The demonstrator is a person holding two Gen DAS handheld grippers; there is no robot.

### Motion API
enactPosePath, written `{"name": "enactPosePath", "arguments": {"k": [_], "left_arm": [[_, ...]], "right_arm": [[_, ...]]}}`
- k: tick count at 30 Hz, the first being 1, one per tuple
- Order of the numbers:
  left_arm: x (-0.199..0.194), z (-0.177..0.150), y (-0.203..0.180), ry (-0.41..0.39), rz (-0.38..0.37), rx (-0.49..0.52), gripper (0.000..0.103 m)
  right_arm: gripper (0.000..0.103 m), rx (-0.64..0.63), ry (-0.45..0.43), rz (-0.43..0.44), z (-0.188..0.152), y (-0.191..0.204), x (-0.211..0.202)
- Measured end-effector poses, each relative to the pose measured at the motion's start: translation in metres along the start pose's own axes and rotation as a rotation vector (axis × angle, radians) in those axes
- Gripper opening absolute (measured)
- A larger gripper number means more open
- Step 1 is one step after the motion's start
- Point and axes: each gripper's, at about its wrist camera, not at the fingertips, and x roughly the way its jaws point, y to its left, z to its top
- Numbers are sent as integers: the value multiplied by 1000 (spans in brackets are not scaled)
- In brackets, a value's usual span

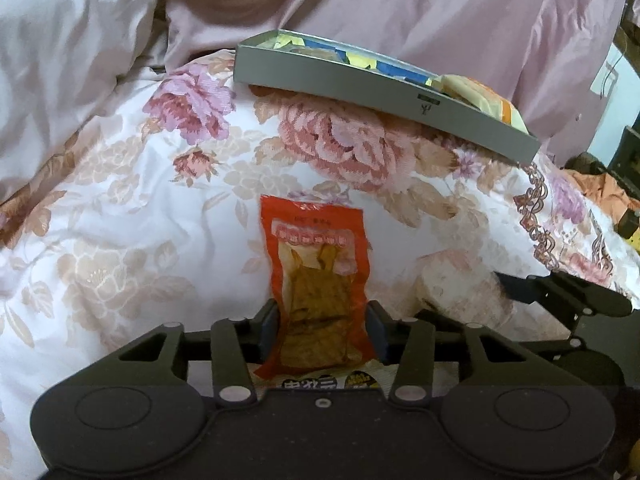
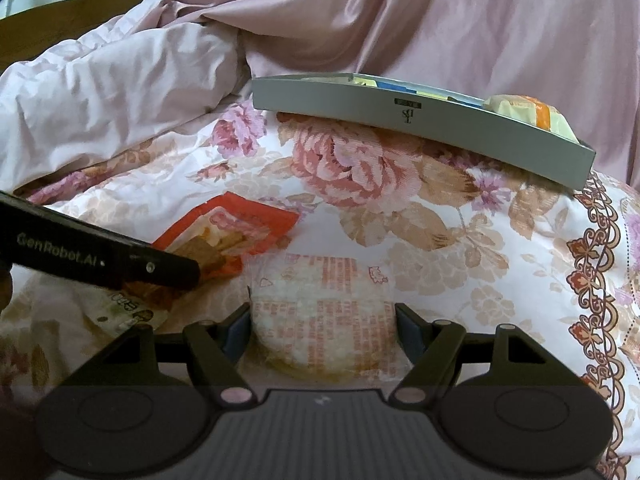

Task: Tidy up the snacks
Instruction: 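Grasp the orange spicy strip pouch with the left tool while the right tool holds the rice cracker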

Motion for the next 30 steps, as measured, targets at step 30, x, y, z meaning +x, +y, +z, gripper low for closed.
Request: {"name": "enactPosePath", "arguments": {"k": [30], "left_arm": [[3,1,-6,48,10,69,56]], "right_arm": [[77,28,1,-23,0,-9,0]]}}
